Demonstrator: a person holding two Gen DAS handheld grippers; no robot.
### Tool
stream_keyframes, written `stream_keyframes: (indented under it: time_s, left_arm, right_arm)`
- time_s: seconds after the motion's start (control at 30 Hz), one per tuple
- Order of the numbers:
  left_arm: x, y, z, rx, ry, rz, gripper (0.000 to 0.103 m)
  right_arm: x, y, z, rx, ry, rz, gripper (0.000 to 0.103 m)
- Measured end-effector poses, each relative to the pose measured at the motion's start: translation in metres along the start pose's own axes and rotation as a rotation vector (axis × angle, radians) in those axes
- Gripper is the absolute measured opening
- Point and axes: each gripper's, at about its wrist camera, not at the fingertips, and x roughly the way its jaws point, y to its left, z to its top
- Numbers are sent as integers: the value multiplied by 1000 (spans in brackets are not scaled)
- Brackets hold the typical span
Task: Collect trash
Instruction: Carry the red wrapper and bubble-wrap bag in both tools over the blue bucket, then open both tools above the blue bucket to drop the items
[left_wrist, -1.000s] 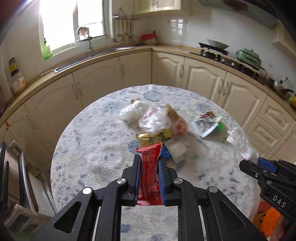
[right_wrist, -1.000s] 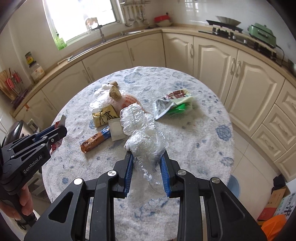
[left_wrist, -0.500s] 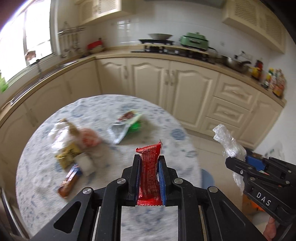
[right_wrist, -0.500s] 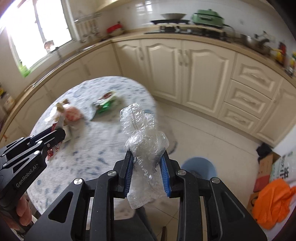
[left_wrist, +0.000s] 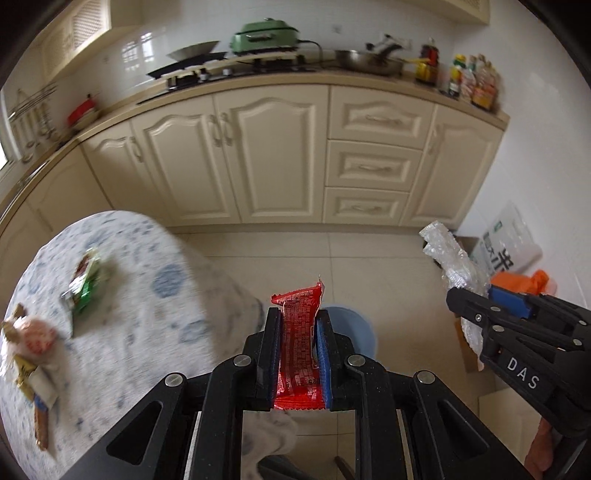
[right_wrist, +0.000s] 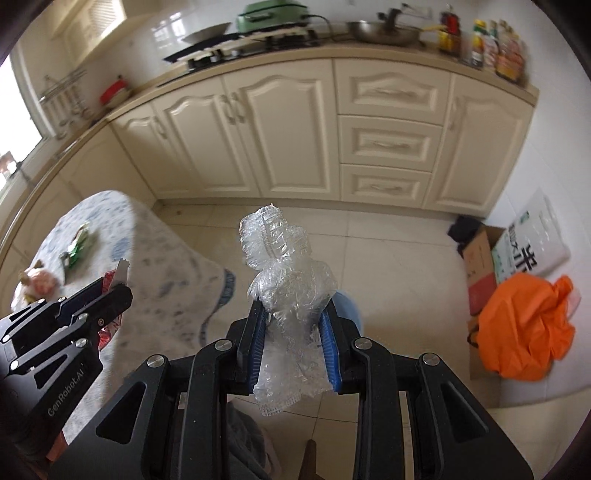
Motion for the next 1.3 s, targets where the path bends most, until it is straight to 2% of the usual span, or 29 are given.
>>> stream_keyframes:
  time_s: [0.2,0.33,0.43,0.5,0.57,0.67,0.83,0.87,0.9,0.97,1.07,1.3]
  left_arm:
    - [58,-28,33,64,47,-16,14]
    - [104,-43,55,58,102,-35,14]
    - [132,-49,68,54,120,-15,21]
    - [151,-50,74,47,165,25,29]
    - [168,-45,78,20,198,9,37]
    - [178,-35,83,-11,209,27,47]
    - [174,-20,84,-61,184,67,52]
    - [170,-16,81,-72,176,73,55]
    - [169,-12,83,-85,166,81,57]
    - [155,-10,67,-102,149,99,60]
    - [148,-7,58,-113,138,95,60]
    - [136,-3,51,-125,130,82,60]
  right_arm:
    - [22,-31,3,69,38,-49,28]
    - [34,-46,0,95,68,-67,28]
    - [40,-53,-2,106,83,-75,29]
    - [45,-56,-3,115,90,-79,30]
    - [49,-55,-3,113,99,-79,30]
    - [55,-51,-2,99,112,-73,30]
    - [67,-34,8,69,119,-29,31]
    - [69,-30,10,78,124,-12,43]
    - [71,-27,12,86,132,3,66]
    - [69,-20,15,76,108,16,84]
    - [64,-9,14,33,90,-28,84]
    - [59,-1,10,18,106,-33,84]
